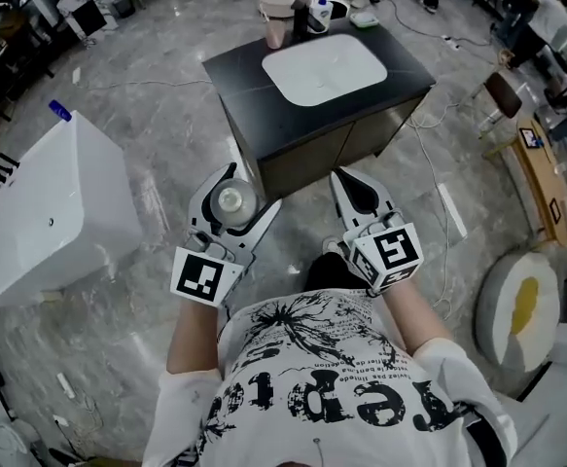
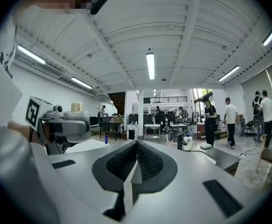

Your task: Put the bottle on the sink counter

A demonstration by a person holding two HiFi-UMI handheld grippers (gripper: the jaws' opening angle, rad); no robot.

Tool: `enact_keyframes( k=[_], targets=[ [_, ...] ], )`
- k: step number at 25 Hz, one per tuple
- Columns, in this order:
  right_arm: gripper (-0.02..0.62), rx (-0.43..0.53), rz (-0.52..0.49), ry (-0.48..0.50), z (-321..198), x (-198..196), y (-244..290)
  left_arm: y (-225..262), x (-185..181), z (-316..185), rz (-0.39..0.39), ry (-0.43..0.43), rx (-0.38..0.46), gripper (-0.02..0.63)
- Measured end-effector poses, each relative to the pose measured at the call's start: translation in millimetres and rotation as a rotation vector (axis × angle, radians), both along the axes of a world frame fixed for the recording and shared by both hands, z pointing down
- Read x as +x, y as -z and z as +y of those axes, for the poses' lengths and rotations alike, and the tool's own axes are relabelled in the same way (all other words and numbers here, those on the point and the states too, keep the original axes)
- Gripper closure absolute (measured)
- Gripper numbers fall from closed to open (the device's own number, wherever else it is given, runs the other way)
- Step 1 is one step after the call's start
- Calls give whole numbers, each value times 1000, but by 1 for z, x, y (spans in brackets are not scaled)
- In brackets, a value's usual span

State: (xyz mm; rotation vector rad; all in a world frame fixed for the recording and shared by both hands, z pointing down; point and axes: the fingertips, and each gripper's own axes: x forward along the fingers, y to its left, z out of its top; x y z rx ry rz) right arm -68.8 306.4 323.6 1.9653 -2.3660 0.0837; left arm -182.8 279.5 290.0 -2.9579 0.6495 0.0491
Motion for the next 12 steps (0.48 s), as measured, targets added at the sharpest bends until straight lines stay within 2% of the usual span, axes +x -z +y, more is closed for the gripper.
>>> enact_keyframes(
  k=[2,7,12],
  targets=[
    [581,-7,0,49,-30,38,9,5,36,-26,-21,38,-5,261],
    [581,-28,-3,132,-99,133,21,16,128,-84,-14,129,-21,259],
    [581,-40,22,219,-150,194,17,12,190,-129,-20,214,-44,261]
  ],
)
